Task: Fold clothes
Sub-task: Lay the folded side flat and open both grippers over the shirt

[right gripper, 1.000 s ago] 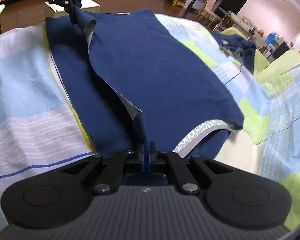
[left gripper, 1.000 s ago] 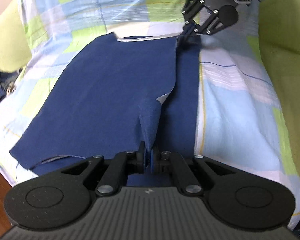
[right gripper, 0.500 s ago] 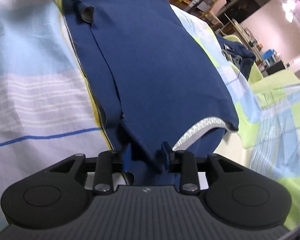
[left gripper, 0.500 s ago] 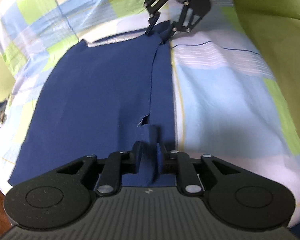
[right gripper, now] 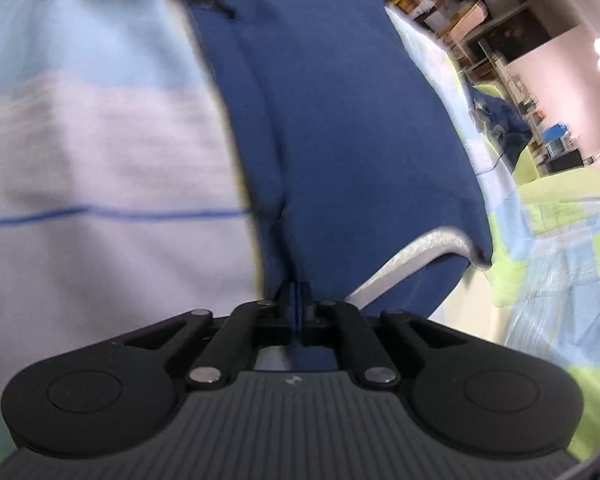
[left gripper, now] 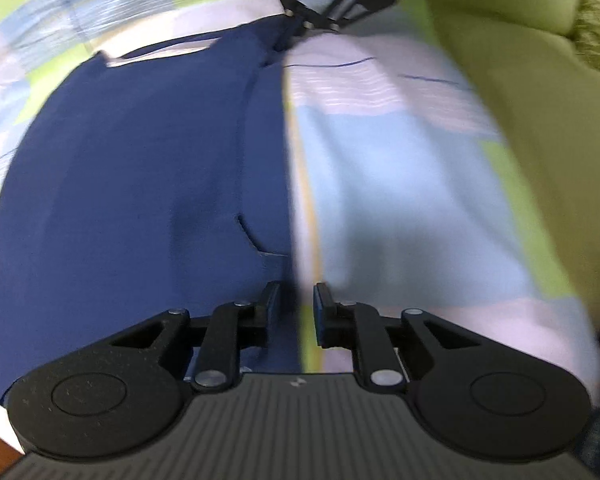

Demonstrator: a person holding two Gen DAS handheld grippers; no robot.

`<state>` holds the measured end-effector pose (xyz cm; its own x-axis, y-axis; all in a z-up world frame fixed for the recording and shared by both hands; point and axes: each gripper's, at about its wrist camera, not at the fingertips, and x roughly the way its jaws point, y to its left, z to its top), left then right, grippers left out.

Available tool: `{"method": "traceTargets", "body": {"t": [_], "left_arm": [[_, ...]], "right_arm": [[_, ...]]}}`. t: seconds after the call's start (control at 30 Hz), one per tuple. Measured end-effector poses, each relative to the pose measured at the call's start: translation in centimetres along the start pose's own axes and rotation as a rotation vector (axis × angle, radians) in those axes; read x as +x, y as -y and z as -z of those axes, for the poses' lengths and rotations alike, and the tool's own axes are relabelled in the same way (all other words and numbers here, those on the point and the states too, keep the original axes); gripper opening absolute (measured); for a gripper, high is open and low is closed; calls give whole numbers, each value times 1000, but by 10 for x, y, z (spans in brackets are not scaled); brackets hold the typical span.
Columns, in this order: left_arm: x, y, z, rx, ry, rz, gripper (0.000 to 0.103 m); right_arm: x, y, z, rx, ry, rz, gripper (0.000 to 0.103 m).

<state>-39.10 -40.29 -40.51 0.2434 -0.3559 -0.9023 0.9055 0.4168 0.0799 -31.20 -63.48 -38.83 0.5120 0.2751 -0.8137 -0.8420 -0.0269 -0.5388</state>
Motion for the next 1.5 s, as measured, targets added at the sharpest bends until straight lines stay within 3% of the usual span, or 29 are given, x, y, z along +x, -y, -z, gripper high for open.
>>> {"method": "traceTargets", "body": {"t": [0.03,0.1,0.13,0.17,0.2,0.27,0.33,0.37,0.43,0.5,0.57,0.6,0.63,0.73,0.83,0.93,1.0,1.07,1.17,1.33,1.4,1.5], "left_arm": [[-6,1,-1,11,5,5,23],[-26,-8,-4,-16,55,-17,25],[-32,-15,-6,-47,80,-36,31],[-33,-24,-6,-83,92,-68,44],[-28,-39,-7,-135,87,-104,47],[-12,-53,-4,-172,32,-88,49],[17,-63,2,-183,-97,15,47],[22,-60,4,-138,-126,57,47],[-4,-52,6,45,-82,164,48],[-27,-72,9,59,-33,186,49],[-40,-107,14,54,8,183,51],[-43,-133,18,75,32,170,51],[-43,-167,22,114,61,151,50],[-38,-239,35,206,118,140,50],[-28,-278,48,279,133,180,50],[-1,-297,87,451,64,247,50],[-8,-303,103,493,64,278,50],[-18,-311,119,530,67,311,50],[-40,-316,133,633,79,295,50],[-41,-312,131,823,96,278,50],[-33,-312,131,876,112,299,50],[-22,-313,135,882,134,352,50]], "right_arm": [[-6,9,-5,83,-34,2,1],[-21,26,-18,250,3,39,2],[-24,32,-24,299,25,49,3],[-17,31,-29,365,8,49,9],[-8,30,-35,432,-12,49,12],[9,28,-47,566,-52,48,13],[17,22,-52,690,-104,63,14],[14,17,-50,746,-136,81,14],[9,10,-49,839,-200,103,14],[-8,14,-64,969,-308,154,14],[-24,20,-90,1094,-288,219,15],[-30,25,-119,1198,-262,255,15],[-32,25,-128,1221,-255,262,16],[-7,29,-223,1419,-228,316,22],[19,20,-283,1594,-232,370,22],[60,-5,-330,1717,-337,389,22],[72,-26,-350,1724,-440,396,22],[68,-32,-361,1744,-478,418,23],[52,-28,-388,1700,-547,445,23],[57,11,-442,1577,-401,470,35],[88,23,-467,1472,-300,469,38],[134,34,-487,1387,-260,483,38]]}}
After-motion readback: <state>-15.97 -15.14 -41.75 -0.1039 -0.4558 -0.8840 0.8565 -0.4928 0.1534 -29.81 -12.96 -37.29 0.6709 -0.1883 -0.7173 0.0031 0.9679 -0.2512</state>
